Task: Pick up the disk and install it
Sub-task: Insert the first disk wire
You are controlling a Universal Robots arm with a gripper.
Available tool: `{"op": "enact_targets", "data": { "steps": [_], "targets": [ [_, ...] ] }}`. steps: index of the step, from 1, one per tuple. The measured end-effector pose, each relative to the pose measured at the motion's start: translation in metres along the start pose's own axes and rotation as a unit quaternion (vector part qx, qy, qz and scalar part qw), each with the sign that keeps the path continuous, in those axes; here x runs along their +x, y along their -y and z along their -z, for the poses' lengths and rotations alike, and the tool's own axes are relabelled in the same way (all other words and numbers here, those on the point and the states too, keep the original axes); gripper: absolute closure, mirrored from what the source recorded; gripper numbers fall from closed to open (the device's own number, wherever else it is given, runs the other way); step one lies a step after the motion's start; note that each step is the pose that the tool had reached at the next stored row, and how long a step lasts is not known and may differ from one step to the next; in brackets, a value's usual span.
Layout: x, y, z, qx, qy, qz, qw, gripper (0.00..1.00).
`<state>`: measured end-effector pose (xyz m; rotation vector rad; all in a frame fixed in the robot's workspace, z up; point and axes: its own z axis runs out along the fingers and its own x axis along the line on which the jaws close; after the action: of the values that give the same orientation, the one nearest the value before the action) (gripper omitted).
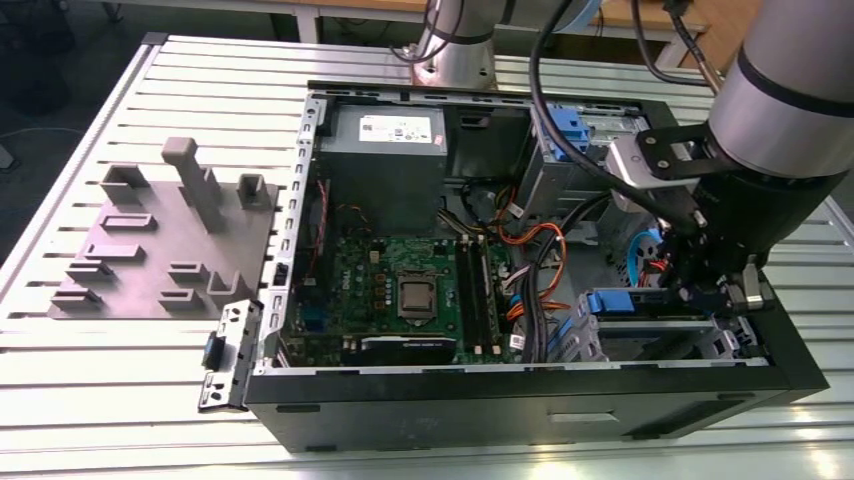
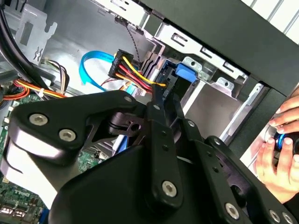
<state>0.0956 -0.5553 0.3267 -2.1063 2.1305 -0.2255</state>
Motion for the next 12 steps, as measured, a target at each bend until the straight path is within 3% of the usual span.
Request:
{"op": "enact_targets", "data": {
  "steps": [12],
  "targets": [
    [0.0001, 0.0023, 0.0097, -0.0112, 0.0006, 0.0, 0.99994, 0.76]
  ]
}}
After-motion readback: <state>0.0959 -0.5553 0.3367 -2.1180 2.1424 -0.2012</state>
